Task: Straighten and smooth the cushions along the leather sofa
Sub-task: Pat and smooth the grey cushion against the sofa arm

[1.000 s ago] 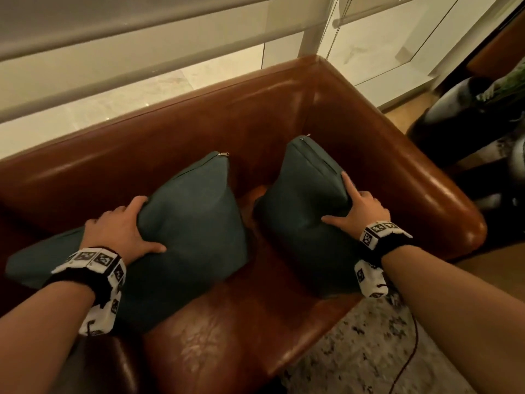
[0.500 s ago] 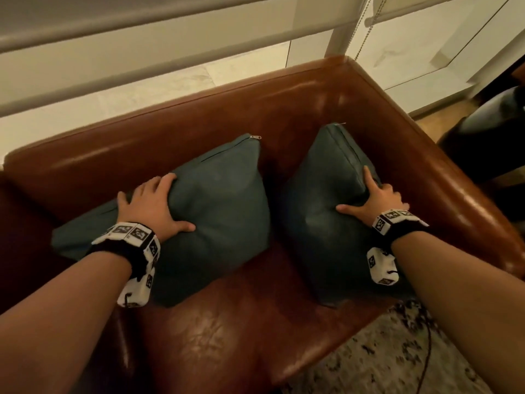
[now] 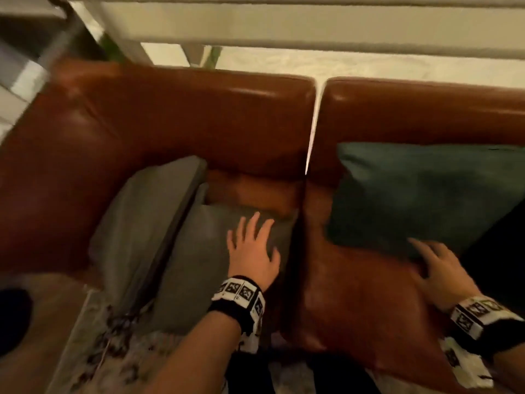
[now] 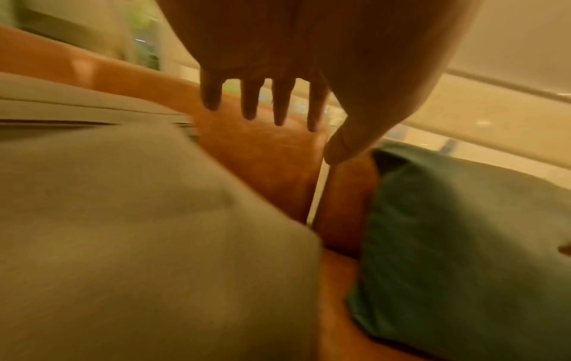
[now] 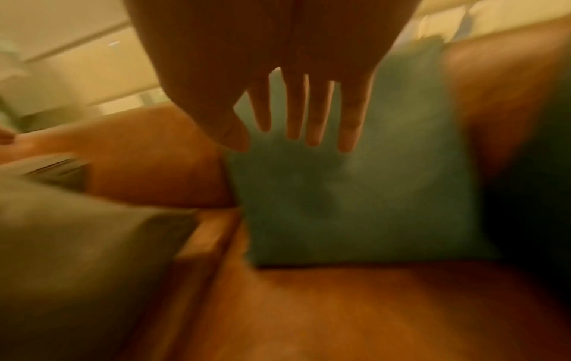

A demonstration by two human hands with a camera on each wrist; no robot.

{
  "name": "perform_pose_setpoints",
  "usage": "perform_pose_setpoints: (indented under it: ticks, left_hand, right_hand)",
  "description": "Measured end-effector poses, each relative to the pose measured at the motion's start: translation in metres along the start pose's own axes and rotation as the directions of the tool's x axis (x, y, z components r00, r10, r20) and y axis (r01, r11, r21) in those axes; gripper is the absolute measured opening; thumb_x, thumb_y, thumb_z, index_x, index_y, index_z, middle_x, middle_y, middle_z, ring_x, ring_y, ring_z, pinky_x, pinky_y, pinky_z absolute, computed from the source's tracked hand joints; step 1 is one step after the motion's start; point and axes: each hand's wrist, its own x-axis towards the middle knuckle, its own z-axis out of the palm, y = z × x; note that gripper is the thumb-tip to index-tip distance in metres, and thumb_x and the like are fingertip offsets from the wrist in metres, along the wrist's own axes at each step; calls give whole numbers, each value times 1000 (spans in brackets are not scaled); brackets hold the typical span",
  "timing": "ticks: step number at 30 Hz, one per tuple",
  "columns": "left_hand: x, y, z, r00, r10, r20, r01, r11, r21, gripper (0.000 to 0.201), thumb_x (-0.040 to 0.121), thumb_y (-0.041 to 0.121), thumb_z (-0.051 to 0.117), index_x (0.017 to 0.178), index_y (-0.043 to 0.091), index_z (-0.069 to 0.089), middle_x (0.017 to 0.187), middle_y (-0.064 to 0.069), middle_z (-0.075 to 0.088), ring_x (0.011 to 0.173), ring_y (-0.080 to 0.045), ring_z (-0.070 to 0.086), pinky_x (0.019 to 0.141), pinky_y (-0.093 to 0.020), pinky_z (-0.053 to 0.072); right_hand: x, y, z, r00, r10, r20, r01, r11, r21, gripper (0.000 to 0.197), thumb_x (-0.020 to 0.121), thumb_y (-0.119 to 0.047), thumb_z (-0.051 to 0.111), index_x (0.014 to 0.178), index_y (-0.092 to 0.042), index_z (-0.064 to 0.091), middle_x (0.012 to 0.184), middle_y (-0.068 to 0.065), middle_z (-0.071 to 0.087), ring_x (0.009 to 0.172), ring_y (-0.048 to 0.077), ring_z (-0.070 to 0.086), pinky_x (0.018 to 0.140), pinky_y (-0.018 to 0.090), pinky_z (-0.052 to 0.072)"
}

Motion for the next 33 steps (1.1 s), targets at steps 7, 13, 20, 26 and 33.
perform_pose_setpoints:
  ticks: [7,13,20,26,33]
  left_hand:
    - [-26,-187,-17,916,-388,-99,393,919,39,73,92,43,48,153,41,8,162,2,-21,150,-35,-13,116,-65,1]
    - [-24,-290,2,937,-350,-13,350,935,54,66,98,54,26,151,47,-13,159,2,-33,149,-28,-21,114,-64,15]
    - [-21,-376,-56,922,-370,-111,385,907,171,79,97,50,38,149,43,-21,161,1,-27,149,-38,-15,110,-66,21]
    - [11,-417,-128,831,-530,-169,533,846,-36,105,82,57,59,155,22,-8,164,-9,-3,151,-32,-1,114,-70,10]
    - [35,-432,-151,843,-533,-67,534,846,-5,119,76,60,70,140,54,-30,165,-5,-5,148,-43,9,108,-75,18]
  right_hand:
    - [40,-266,110,821,-493,288,518,855,-13,68,90,-38,61,150,-27,33,155,7,28,143,27,28,116,36,28]
    - [72,-424,140,647,-673,358,762,575,-298,105,76,-52,69,153,-41,-1,164,-2,-12,151,25,-12,118,58,-1]
    - [78,-438,111,704,-388,594,708,325,-627,111,68,-77,57,150,-47,-13,160,5,13,144,35,17,110,65,14]
    - [76,-471,103,625,-281,728,779,172,-603,139,48,-79,76,154,-25,5,163,6,10,150,31,8,115,65,2]
    - [88,-463,52,664,-395,634,747,364,-556,72,73,-69,65,136,-38,47,133,-9,56,122,19,51,102,40,28]
